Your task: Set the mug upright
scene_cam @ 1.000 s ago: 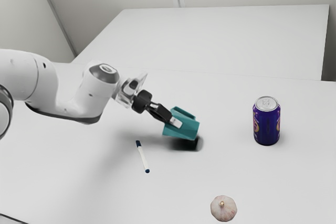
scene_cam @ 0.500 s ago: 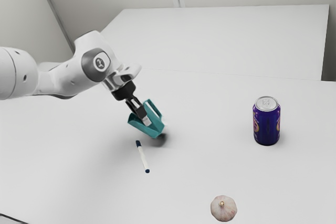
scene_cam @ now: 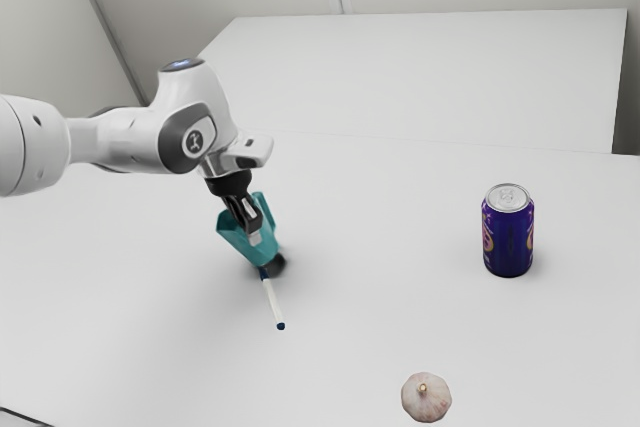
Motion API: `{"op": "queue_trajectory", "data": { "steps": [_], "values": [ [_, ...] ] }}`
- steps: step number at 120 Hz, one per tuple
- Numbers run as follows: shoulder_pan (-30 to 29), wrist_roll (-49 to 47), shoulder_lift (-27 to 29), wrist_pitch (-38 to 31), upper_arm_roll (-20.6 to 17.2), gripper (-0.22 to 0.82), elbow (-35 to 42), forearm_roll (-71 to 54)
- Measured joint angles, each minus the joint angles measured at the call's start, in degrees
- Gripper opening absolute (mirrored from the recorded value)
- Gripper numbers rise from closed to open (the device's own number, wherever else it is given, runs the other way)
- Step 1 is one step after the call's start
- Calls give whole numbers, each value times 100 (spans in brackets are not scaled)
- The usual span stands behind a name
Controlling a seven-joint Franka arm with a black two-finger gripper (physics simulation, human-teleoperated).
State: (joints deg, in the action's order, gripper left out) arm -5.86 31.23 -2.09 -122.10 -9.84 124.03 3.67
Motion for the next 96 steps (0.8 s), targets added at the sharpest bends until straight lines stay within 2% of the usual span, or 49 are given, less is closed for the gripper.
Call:
{"op": "queue_trajectory", "data": {
  "steps": [96],
  "values": [
    [-624, -945, 128, 27, -9, -17, 435, -678]
  ]
}}
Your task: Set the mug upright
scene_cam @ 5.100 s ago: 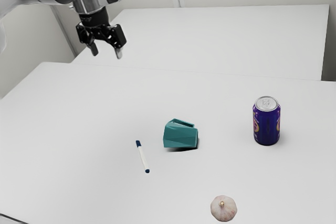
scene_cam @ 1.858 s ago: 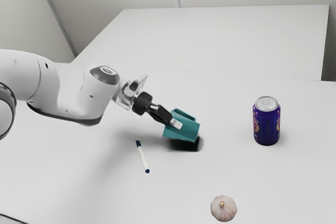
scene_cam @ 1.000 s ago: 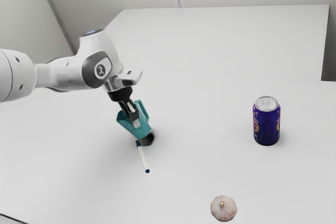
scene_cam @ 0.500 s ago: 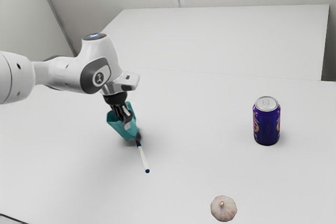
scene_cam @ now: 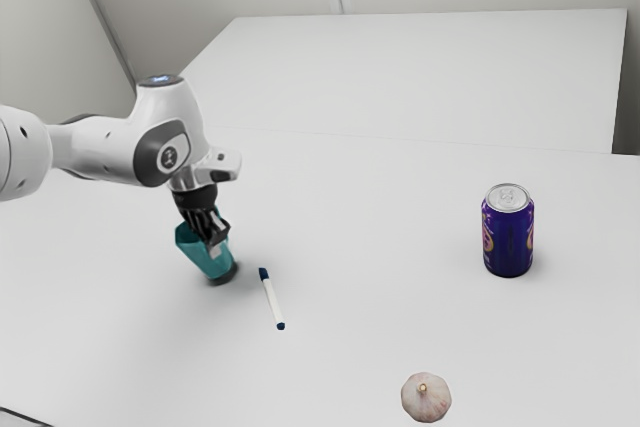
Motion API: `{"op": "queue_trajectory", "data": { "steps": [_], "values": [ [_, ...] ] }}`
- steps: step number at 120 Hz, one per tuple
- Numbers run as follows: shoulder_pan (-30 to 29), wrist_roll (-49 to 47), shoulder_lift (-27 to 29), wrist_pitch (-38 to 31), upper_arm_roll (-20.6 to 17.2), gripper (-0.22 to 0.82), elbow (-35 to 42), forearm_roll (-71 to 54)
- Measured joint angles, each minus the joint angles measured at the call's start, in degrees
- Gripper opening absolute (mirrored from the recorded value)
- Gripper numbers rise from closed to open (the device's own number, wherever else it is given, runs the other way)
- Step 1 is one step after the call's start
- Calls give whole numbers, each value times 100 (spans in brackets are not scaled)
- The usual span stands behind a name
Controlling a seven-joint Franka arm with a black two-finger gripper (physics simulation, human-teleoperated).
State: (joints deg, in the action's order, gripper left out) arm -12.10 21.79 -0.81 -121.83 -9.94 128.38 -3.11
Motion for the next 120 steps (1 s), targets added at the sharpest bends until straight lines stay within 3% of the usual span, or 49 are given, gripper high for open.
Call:
{"op": "queue_trajectory", "data": {
  "steps": [17, 40, 60, 89, 120],
  "values": [
    [-47, -73, -45, -6, 1, -15, 32, -19],
    [71, -133, -31, -12, -1, 18, 40, -16],
    [210, -163, 193, 14, -37, 34, 21, -14],
    [257, -196, 691, 370, -120, 47, -261, -11],
    [312, -592, 621, 1180, -102, 56, -1516, 31]
  ]
}}
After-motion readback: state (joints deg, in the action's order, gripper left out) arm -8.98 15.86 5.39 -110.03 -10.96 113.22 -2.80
